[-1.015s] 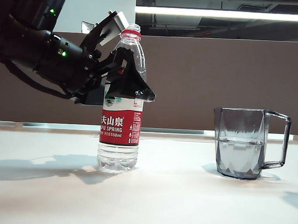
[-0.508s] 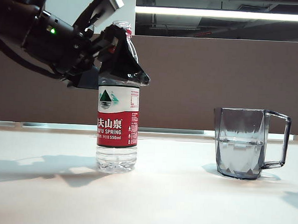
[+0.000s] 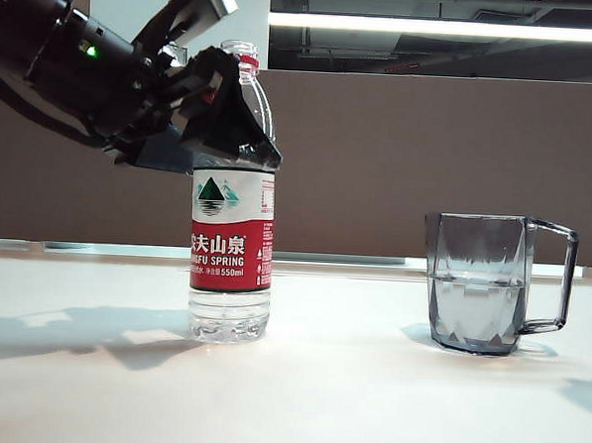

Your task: Pick up the mineral water bottle with the left hand on the table and pour water into the mug until it's half full.

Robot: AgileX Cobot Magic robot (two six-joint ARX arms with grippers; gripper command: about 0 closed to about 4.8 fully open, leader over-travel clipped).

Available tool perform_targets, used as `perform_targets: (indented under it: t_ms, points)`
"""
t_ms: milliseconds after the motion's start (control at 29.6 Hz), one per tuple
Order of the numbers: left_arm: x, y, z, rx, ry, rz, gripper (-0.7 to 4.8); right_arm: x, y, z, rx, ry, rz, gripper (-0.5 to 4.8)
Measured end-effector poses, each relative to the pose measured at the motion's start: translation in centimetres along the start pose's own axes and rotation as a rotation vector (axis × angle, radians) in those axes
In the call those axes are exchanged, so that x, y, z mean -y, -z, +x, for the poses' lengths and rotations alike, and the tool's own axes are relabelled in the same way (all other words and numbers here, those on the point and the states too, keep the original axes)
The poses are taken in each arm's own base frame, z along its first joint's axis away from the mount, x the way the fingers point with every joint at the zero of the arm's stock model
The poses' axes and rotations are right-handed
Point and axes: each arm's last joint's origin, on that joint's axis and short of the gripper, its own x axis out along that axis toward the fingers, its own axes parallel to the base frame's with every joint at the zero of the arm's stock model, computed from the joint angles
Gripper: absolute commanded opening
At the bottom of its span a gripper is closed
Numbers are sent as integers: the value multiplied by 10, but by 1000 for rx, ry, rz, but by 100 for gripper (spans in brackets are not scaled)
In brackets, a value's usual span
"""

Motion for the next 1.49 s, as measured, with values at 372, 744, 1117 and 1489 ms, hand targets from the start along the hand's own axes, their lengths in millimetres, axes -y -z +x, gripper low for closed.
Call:
perform_targets:
  t_ms: [372,744,1117,1489]
  points:
    - [4,-8,-24,-37,-23,37,428,0,0,0,0,0,0,-2]
    - [14,-17,-54,-52,-15,23,-15,0,0,0,0,0,0,-1]
    - [29,-25,-103,28,-46,-17,-5,0,0,0,0,1,0,-1]
    - [40,9,-128,255,-141,-83,-5,0,0,0,0,1,0,-1]
